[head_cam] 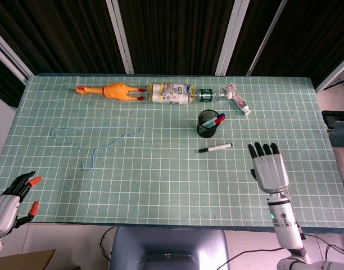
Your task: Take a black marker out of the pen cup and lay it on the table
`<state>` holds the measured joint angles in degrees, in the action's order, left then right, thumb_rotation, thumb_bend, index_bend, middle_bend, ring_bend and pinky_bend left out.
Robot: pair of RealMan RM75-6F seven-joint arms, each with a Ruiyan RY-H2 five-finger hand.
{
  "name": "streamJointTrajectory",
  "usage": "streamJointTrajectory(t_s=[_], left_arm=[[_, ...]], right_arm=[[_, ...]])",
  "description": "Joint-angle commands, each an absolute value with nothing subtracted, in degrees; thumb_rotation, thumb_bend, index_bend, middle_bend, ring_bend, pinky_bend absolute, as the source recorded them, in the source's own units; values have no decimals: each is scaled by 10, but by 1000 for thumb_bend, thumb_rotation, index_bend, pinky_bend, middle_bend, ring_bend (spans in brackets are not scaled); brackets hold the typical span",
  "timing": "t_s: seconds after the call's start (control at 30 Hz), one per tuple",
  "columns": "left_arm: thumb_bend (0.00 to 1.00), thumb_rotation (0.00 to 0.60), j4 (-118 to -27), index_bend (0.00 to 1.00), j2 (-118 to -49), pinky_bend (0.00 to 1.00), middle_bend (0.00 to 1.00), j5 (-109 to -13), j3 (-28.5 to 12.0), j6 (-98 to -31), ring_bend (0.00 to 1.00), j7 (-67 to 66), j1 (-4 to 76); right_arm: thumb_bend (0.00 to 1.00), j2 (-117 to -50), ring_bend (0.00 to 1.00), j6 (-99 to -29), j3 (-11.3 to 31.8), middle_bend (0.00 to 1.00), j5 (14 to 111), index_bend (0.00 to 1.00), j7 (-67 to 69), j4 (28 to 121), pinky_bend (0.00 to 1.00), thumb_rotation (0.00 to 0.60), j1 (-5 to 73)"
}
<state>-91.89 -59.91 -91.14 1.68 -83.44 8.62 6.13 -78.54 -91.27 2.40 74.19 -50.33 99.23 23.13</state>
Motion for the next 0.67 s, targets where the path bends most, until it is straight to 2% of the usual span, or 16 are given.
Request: streamJointTrajectory(t_s=[0.03, 0.2, 0.4, 0.67], left_arm=[[484, 600, -920, 194, -600, 315, 66, -910, 17, -834, 78, 81, 61], [484, 600, -923, 194, -603, 315, 66, -910, 16, -837, 78, 70, 59], [483, 600, -923, 194, -605, 315, 67, -907, 15, -837, 78, 67, 59], [485, 600, -924, 194, -605, 316, 67, -903, 13, -831, 78, 67, 61]], right_arm=[[296, -745, 204, -969, 1, 238, 763, 288, -470, 1021, 225, 600, 170], [295, -746, 173, -983, 1, 207, 778, 252, -422, 983, 216, 600, 141], [295, -745, 155, -960, 13, 186, 759, 200, -374, 969, 199, 600, 125], [296, -743, 153, -932, 24, 185, 763, 197, -347, 961, 196, 600, 121]])
